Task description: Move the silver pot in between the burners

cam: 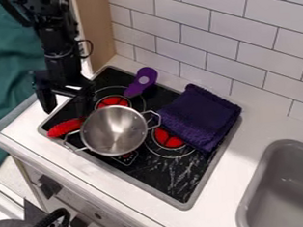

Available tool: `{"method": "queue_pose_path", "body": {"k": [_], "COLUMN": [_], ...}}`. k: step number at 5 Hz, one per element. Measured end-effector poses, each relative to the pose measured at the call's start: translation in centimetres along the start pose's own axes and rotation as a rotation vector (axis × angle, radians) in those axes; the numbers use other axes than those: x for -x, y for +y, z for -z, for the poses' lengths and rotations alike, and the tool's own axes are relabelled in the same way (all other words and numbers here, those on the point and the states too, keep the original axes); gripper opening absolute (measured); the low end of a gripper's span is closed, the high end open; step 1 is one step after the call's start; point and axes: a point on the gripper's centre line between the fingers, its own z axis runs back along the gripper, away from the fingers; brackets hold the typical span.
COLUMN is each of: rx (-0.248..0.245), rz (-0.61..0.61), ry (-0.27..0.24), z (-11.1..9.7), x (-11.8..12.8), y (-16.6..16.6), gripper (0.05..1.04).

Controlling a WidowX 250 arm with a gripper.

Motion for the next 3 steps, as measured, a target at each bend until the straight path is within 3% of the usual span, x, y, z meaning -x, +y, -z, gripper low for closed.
{"method": "queue_pose_path", "body": {"k": [3], "rx": [0.015], "rz": [0.007], "ry": [0.026], "z": [0.97], "x": [1.42], "y": [-0.65], "gripper": [1.005]}}
